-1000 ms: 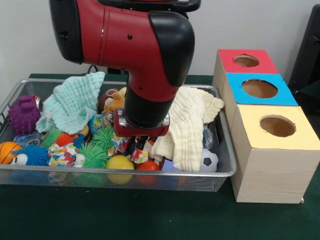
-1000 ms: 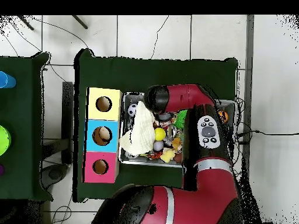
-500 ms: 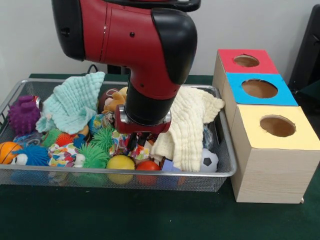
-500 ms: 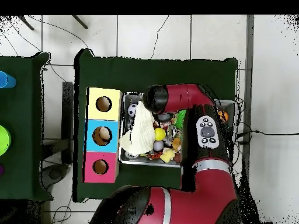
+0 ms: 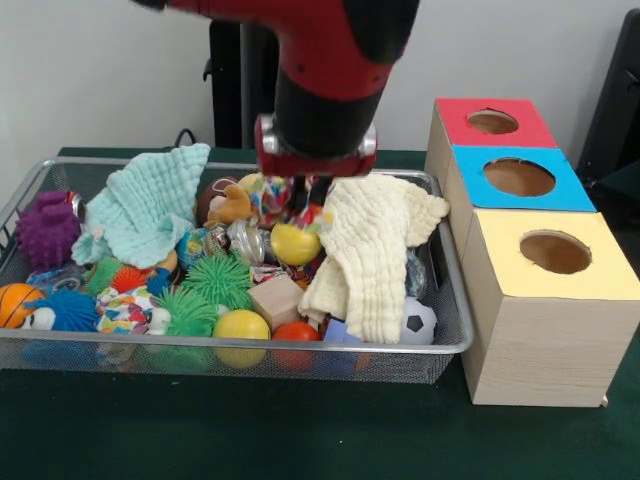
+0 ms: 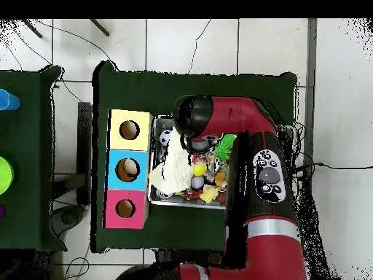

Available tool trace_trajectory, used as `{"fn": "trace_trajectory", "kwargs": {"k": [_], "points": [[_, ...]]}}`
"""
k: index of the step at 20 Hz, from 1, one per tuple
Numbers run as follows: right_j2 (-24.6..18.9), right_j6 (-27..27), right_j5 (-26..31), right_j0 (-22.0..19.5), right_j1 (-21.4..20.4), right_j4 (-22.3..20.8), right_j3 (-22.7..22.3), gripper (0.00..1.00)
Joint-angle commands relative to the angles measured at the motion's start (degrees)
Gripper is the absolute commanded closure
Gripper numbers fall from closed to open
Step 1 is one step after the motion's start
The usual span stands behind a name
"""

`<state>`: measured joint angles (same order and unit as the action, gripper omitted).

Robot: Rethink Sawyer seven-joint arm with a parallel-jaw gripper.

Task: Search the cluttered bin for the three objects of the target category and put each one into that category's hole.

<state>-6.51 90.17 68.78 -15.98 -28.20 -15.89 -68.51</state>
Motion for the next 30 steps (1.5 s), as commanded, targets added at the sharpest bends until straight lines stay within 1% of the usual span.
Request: {"fn": "trace_trajectory", "kwargs": {"k": [1,5,7,11,17,19,22,24,26,30], "points": [[-5.01,1.05,10.33,0.53,-9.74,7.05,-4.52,1.0],[-5.36,3.63,11.36,1.04,-11.28,11.51,-5.23,1.0],[-5.76,5.57,8.91,1.31,-11.83,14.66,-7.29,1.0],[-6.09,7.79,0.86,2.33,-12.65,19.99,-12.59,1.0],[-4.54,11.78,-6.31,5.77,-12.22,24.68,-15.55,1.0],[-4.34,13.14,-9.82,6.69,-11.66,26.19,-15.94,1.0],[-4.36,14.16,-16.81,7.81,-11.05,28.58,-17.06,1.0],[-3.96,14.87,-19.78,8.69,-10.49,29.67,-17.1,1.0],[-3.13,15.54,-22.07,9.68,-9.4,29.96,-16.16,1.0],[-1.19,15.85,-26.15,11.6,-5.96,29.18,-13.17,1.0]]}}
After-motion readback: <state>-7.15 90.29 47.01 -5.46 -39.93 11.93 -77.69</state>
